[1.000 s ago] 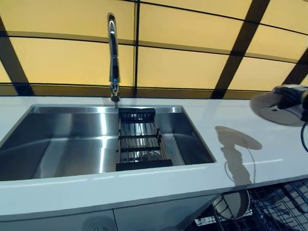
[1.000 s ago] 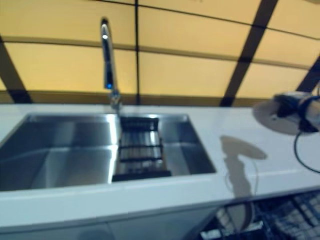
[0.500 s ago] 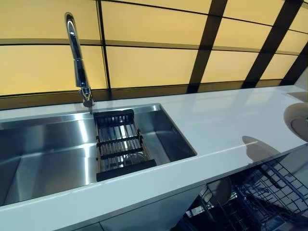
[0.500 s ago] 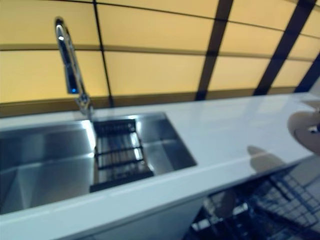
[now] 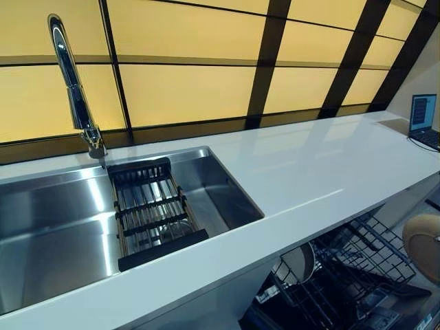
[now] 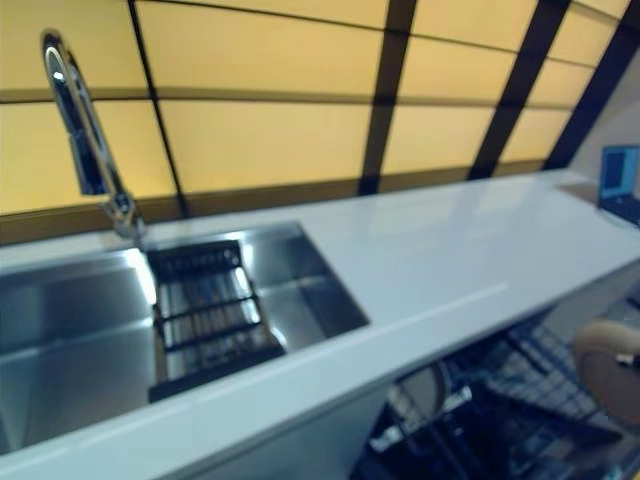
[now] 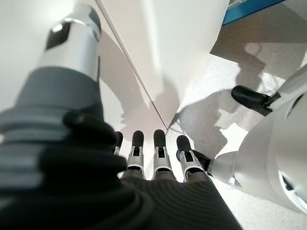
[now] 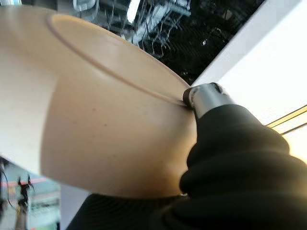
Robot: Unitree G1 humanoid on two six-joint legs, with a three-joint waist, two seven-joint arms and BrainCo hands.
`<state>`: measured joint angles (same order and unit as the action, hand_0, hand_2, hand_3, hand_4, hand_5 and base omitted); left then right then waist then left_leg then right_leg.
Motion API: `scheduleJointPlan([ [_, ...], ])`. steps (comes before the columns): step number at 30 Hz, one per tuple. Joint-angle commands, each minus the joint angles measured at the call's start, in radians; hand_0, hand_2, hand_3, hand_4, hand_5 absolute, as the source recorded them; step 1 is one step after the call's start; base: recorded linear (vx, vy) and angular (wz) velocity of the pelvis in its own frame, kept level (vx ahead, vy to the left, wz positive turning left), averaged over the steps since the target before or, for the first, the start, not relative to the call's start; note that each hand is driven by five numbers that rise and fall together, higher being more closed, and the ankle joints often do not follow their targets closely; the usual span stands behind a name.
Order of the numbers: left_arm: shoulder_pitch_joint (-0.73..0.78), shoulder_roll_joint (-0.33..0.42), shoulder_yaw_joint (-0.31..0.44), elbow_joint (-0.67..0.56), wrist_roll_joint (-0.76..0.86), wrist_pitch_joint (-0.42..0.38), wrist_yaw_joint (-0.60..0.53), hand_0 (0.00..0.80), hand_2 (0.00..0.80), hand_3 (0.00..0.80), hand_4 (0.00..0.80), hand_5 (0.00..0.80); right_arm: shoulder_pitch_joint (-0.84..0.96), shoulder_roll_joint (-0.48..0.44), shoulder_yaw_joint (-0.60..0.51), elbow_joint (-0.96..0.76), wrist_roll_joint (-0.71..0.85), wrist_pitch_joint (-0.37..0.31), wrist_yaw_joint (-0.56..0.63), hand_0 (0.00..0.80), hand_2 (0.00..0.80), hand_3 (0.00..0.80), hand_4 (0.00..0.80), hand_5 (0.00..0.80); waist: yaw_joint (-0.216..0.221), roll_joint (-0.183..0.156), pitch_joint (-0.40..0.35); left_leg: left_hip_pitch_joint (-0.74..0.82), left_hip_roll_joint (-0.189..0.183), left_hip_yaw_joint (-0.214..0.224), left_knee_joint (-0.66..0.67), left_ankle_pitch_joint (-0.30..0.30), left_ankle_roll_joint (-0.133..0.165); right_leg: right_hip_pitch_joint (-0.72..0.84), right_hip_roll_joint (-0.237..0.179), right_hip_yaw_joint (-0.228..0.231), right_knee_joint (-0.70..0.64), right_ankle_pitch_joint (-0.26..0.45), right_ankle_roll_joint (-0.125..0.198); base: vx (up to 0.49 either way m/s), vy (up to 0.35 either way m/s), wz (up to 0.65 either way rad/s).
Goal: Take plates into dishwasher
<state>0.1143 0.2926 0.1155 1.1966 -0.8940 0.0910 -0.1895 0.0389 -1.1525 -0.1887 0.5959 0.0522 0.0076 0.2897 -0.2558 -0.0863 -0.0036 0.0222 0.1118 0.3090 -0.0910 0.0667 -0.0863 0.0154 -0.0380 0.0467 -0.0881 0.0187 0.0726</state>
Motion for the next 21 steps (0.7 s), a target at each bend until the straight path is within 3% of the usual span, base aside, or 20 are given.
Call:
scheduleJointPlan([
  [1,-0.100,0.032,0.021,-0.017,0.027,-0.013,-0.026,0.000,0.000,0.000,0.000,0.000,-0.024,0.027,-0.088,-0.013,0.056,-0.003,-0.060,0.800,0.800,0.800,0.800,0.800,0.008,-0.017,0.005,0.081,0.001,0.000,0.004,-0.106,0.014,-0.064,-0.013,-0.009,0.001,0.101,0.112,-0.039,-0.013,-0.09],
  [11,-0.099,0.022,0.015,-0.029,0.049,-0.017,-0.048,0.000,0.000,0.000,0.000,0.000,0.015,0.170,-0.076,-0.049,0.045,-0.029,-0.106,0.800,0.800,0.800,0.800,0.800,0.003,0.010,0.018,0.081,-0.008,0.002,0.004,-0.114,0.020,-0.077,-0.021,-0.004,0.001,0.101,0.111,-0.025,-0.012,-0.04],
  [21,-0.094,0.026,-0.008,-0.054,0.045,-0.008,-0.046,0.000,0.000,0.000,0.000,0.000,-0.022,0.219,-0.027,-0.065,0.040,-0.015,-0.166,0.800,0.800,0.800,0.800,0.800,0.030,0.034,0.035,0.066,-0.016,-0.027,0.004,-0.107,0.021,-0.077,-0.030,-0.022,0.001,0.096,0.107,-0.009,-0.013,0.00],
])
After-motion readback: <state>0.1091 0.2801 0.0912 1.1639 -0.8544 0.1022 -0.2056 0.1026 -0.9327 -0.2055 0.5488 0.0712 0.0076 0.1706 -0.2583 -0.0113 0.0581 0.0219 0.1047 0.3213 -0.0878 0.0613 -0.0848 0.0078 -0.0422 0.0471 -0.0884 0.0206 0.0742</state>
